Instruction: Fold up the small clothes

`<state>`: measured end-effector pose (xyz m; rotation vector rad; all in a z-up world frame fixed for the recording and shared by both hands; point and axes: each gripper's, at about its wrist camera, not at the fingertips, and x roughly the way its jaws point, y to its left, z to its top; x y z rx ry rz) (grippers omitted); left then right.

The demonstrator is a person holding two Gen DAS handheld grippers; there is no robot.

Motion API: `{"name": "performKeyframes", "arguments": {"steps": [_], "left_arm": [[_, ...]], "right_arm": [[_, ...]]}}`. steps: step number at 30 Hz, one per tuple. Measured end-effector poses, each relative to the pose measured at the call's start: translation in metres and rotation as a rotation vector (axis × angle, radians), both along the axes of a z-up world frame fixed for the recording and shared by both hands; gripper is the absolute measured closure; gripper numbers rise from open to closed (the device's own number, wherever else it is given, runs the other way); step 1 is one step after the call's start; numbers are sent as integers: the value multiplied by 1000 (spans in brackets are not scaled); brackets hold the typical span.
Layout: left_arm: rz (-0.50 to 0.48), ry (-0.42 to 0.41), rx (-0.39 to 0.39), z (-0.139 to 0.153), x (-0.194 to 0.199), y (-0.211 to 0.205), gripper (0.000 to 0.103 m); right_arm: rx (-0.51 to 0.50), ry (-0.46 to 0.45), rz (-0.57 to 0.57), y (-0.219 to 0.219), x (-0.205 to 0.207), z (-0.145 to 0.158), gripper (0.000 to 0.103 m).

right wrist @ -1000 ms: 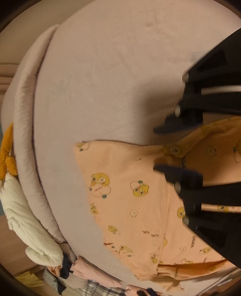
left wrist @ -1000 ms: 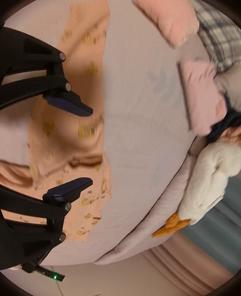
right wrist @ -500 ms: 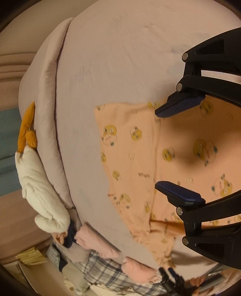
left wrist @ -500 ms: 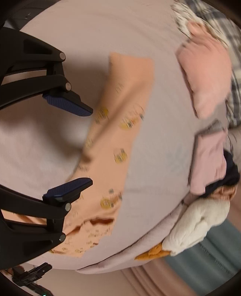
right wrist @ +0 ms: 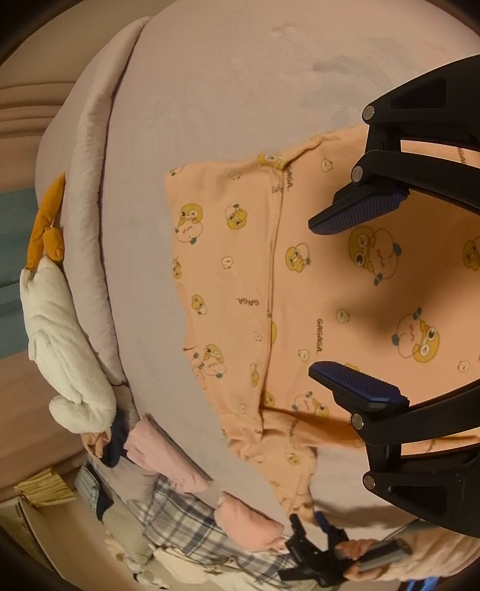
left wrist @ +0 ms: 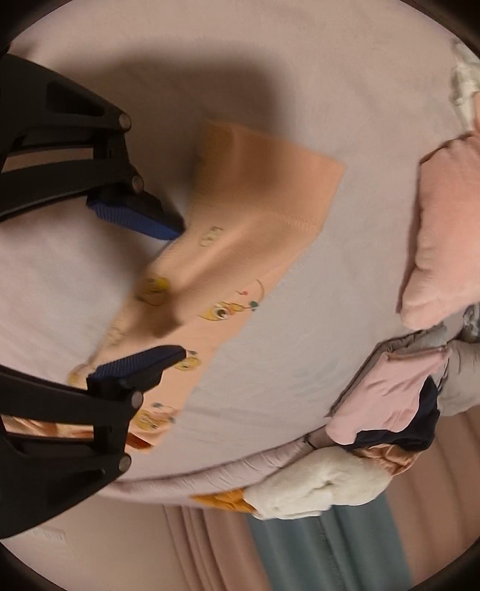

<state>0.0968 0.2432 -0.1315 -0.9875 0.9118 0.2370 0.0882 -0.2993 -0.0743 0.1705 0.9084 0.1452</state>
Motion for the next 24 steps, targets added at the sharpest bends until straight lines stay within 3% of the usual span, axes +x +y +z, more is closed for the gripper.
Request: {"name": "performKeyframes", "arguments": {"steps": [1, 4, 7, 13, 17, 24], "left_arm": [[16, -5, -14, -3, 3, 3, 70], [49, -36, -41, -7, 8, 10, 94], [66, -28, -9, -3, 10, 10, 96], [94, -89, 252, 52, 6, 12, 97], [90, -145, 319, 88, 9, 26, 97], [17, -197, 339, 115, 25, 12, 97]], "right_arm": [[-3, 0, -6, 0, -2, 0, 32], [5, 0, -25, -7, -4, 0, 32], [7, 2, -54, -14, -4, -2, 32], [8, -10, -85, -23, -5, 0, 32], [1, -24, -89, -23, -5, 2, 32], [11, -26, -91, -25, -4, -1, 32]]}}
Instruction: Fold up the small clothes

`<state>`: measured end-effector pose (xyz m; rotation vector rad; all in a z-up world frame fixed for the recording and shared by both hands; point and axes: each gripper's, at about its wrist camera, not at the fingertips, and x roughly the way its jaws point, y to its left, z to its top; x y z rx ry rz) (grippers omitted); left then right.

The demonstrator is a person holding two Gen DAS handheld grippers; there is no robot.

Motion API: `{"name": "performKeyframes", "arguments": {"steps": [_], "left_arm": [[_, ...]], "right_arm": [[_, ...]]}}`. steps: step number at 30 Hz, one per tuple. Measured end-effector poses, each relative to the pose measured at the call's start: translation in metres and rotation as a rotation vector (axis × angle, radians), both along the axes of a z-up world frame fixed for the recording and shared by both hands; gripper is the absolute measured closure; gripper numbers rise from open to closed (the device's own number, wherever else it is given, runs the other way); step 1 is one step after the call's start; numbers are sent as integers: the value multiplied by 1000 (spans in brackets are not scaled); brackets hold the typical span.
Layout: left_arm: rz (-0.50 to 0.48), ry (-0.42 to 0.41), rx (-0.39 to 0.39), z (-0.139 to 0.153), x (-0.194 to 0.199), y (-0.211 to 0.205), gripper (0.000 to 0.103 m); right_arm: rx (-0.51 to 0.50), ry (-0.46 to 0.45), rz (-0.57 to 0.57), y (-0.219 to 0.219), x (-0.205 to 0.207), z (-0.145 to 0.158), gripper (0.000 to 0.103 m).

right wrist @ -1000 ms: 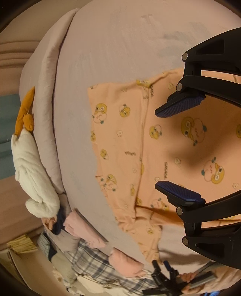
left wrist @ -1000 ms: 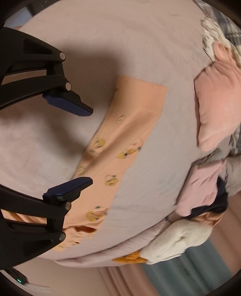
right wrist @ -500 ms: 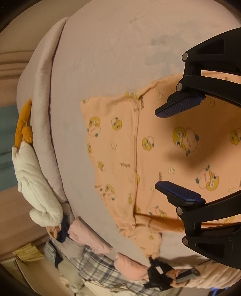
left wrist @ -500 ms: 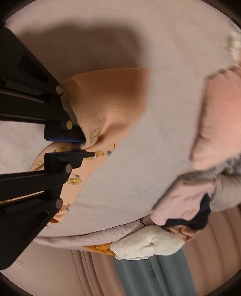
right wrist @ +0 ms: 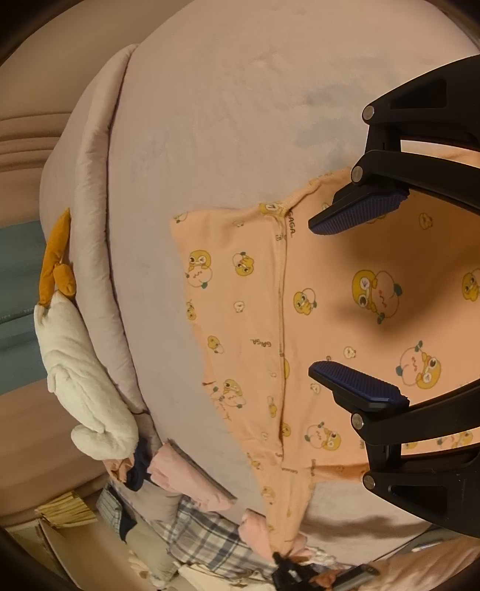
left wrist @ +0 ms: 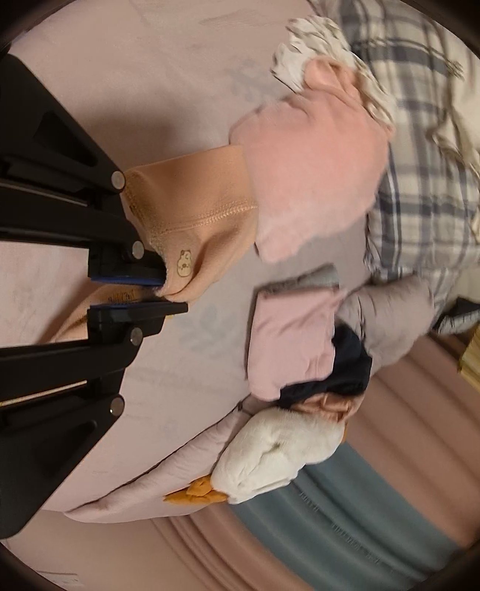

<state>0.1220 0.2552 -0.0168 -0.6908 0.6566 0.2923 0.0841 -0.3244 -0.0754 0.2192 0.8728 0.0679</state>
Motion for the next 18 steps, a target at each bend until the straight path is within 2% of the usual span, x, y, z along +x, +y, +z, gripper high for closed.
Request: {"name": "performKeyframes", "arguments": {"steps": [5, 11, 18], "left_arm": [[-81, -31, 30, 21, 14, -37, 97], [-224, -58, 71, 50, 34, -94, 97], [-400, -51, 114, 60, 52, -167, 96]], "right_arm": [[11, 0, -4, -3, 0, 1, 32], [23, -7, -21, -6, 0, 1, 32], [42, -18, -43, -15, -2, 0, 32]]}}
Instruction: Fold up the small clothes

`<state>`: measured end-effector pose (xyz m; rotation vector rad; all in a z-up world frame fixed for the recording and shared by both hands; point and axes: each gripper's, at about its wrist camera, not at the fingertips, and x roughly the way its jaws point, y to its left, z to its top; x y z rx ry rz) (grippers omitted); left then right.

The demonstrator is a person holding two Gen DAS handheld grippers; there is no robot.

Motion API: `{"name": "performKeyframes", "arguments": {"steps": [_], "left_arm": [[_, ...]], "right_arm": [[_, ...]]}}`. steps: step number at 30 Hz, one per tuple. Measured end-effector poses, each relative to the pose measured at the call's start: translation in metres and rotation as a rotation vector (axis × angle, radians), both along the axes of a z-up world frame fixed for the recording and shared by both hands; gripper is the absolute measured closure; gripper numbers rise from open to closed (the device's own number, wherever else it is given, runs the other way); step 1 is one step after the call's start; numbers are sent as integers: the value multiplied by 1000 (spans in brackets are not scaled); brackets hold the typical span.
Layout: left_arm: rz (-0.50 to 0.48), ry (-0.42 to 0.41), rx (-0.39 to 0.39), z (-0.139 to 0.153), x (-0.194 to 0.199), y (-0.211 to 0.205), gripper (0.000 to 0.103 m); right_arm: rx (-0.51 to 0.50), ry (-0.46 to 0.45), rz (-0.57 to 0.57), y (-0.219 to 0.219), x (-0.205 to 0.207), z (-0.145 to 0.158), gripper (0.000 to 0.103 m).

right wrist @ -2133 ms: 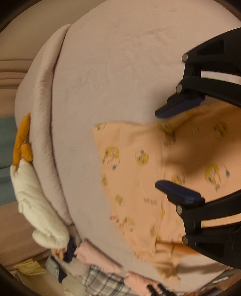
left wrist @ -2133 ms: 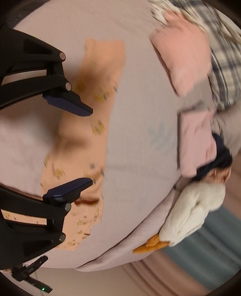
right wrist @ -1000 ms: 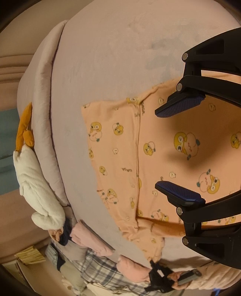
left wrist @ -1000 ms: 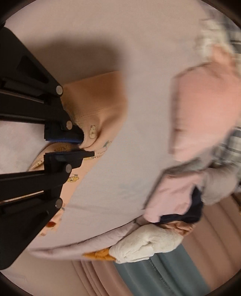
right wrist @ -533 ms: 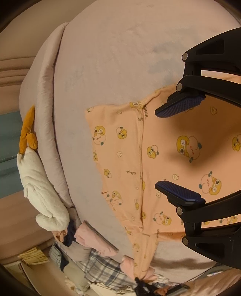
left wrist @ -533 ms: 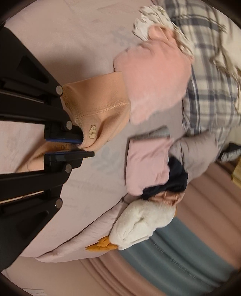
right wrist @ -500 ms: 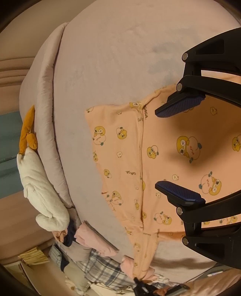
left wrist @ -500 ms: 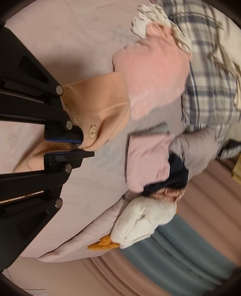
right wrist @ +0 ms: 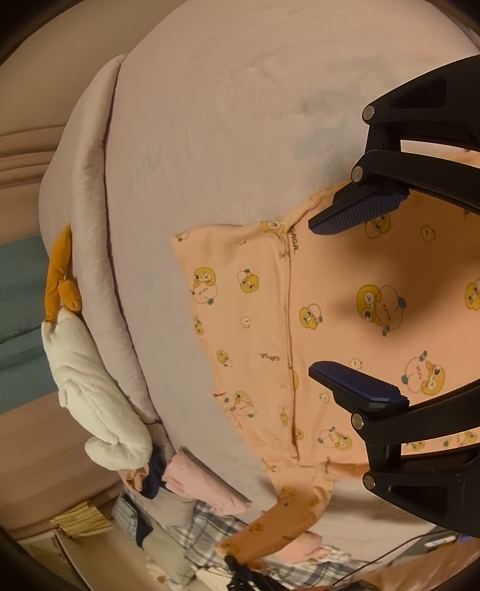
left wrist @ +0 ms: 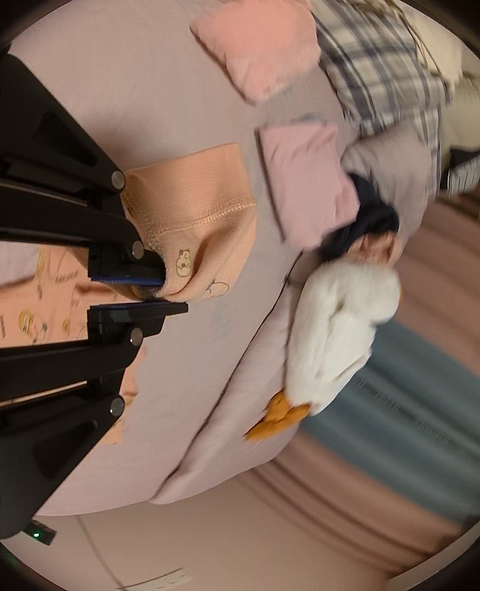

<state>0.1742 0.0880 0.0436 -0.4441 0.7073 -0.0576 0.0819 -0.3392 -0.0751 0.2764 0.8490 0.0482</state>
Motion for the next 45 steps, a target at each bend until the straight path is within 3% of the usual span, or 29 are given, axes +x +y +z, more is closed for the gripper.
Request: {"name": "performKeyframes", "arguments": {"steps": [6, 15, 29, 32, 36, 41, 43, 45], "left_arm": [[-122, 28, 50, -9, 13, -62, 96], [-251, 109, 79, -48, 27, -134, 96], [-407, 296, 75, -132, 47, -207, 95], [-437, 326, 73, -141, 48, -214, 83], [-487, 304, 22, -137, 41, -217, 53], [-565, 199, 29, -115, 33, -228, 42], [-612, 194, 17, -111, 32, -237, 30], [-643, 209, 26, -111, 32, -246, 27]], "right_arm": [[9, -2, -13, -7, 1, 0, 32], [27, -11, -31, -17, 0, -1, 32], [84, -1, -70, -29, 3, -8, 32], [97, 6, -82, -33, 2, -11, 32], [114, 18, -101, -41, 3, -15, 32], [121, 21, -124, -45, 3, -17, 32], [120, 19, -127, -46, 2, -17, 32], [121, 20, -131, -46, 0, -17, 32]]}}
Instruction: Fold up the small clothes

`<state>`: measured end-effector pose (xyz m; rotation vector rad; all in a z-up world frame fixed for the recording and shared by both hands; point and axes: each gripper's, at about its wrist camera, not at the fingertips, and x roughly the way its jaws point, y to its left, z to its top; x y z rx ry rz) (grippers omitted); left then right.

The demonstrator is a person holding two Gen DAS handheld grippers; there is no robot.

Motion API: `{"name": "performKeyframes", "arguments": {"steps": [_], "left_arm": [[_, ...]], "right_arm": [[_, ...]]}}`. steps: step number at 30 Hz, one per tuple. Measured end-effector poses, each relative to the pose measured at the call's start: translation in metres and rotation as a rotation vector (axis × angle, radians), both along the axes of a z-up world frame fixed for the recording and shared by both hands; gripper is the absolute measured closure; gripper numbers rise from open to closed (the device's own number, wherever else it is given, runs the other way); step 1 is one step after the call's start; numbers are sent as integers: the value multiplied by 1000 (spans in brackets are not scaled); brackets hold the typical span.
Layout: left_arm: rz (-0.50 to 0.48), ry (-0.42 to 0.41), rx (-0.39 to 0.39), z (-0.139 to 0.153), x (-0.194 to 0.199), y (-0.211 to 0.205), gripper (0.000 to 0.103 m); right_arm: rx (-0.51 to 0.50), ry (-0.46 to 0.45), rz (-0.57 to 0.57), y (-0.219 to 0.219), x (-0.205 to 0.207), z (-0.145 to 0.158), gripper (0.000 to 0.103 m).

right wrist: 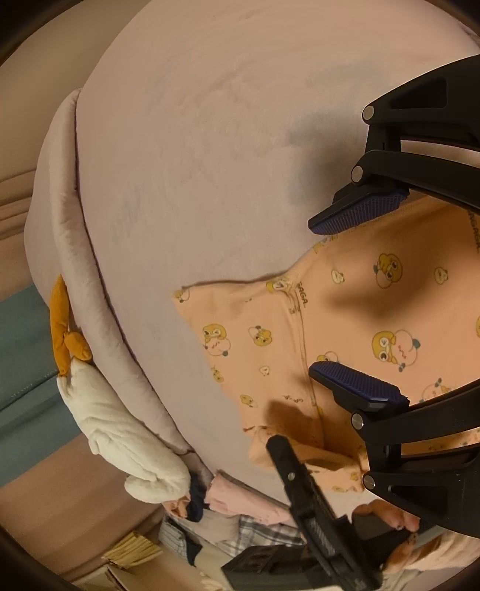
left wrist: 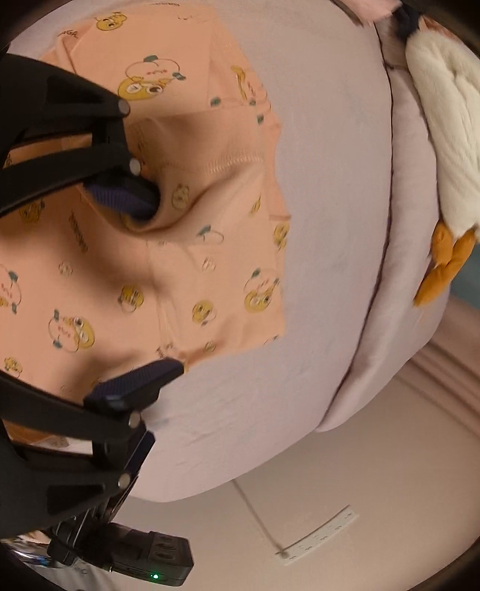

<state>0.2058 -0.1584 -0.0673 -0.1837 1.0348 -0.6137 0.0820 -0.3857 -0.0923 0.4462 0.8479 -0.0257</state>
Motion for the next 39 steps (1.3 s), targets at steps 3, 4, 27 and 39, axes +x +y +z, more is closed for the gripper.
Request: {"name": "performKeyframes", "arguments": {"steps": [3, 4, 27, 39], "left_arm": [[-17, 22, 17, -5, 1, -12, 24], [-25, 44, 14, -8, 2, -13, 18], [265, -21, 177, 24, -21, 134, 2], [469, 99, 175, -12, -41, 219, 24]], "right_arm": [[1, 0, -1, -2, -1, 0, 32], [1, 0, -3, -2, -1, 0, 32], [-37, 22, 202, 61, 52, 7, 42], [-112, 127, 458, 178, 113, -17, 52]]}}
